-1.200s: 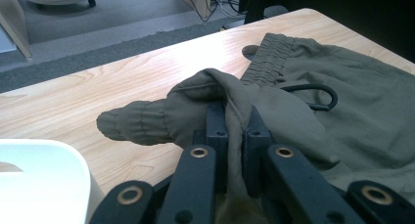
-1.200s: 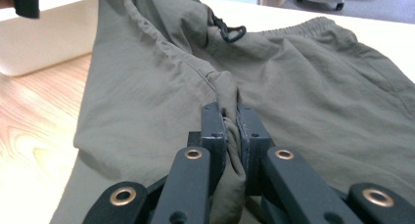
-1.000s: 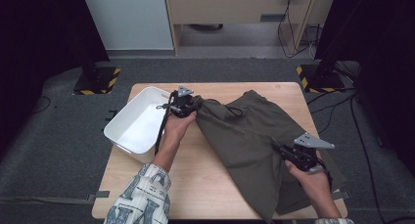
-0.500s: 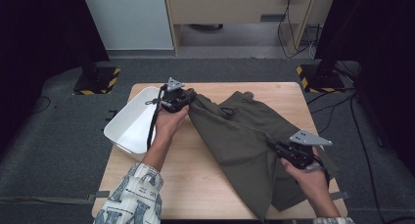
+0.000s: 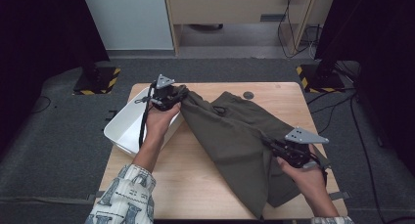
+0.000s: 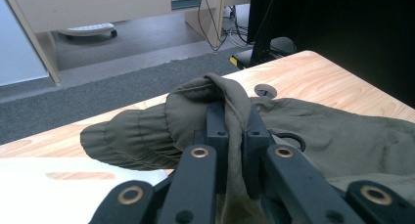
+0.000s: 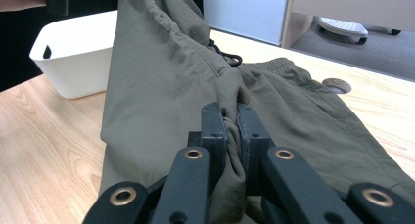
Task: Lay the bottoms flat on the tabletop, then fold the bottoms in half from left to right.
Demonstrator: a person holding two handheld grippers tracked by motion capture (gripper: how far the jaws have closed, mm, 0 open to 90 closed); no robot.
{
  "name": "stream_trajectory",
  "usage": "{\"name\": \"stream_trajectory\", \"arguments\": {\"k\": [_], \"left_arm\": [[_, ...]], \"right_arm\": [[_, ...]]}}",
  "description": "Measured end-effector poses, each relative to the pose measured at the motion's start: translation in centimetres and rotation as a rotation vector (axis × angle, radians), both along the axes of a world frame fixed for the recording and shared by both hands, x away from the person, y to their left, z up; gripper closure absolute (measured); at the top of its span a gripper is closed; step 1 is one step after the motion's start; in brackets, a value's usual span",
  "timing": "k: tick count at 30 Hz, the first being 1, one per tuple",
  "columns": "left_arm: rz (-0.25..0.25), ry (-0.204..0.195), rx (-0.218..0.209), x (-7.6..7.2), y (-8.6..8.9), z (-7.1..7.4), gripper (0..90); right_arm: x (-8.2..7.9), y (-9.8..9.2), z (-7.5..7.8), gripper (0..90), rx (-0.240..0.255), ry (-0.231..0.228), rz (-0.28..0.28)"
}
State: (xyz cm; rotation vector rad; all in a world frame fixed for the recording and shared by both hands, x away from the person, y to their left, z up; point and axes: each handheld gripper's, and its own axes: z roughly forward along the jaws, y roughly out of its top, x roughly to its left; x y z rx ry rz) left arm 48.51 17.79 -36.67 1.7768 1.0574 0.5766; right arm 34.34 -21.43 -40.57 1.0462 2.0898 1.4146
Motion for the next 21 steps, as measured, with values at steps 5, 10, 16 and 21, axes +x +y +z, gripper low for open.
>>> {"name": "stream_trajectory", "arguments": {"k": [5,10,16,21], "left_arm": [[0.0,0.001,0.004,-0.4,0.8,0.6,85.3],[0.003,0.021,-0.003,0.2,0.8,0.4,85.1],[0.011,0.025,-0.016,0.4,1.2,0.6,85.1],[0.009,0.039,-0.008,0.8,1.1,1.1,84.9]], "right_arm": [[-0.2,0.8,0.7,84.3,-0.001,-0.011,0.012],[0.1,0.7,1.0,84.4,0.008,-0.008,0.004],[0.1,1.2,1.9,84.3,0.006,-0.011,0.027],[-0.4,1.4,3.7,84.4,0.01,-0.032,0.033]]}}
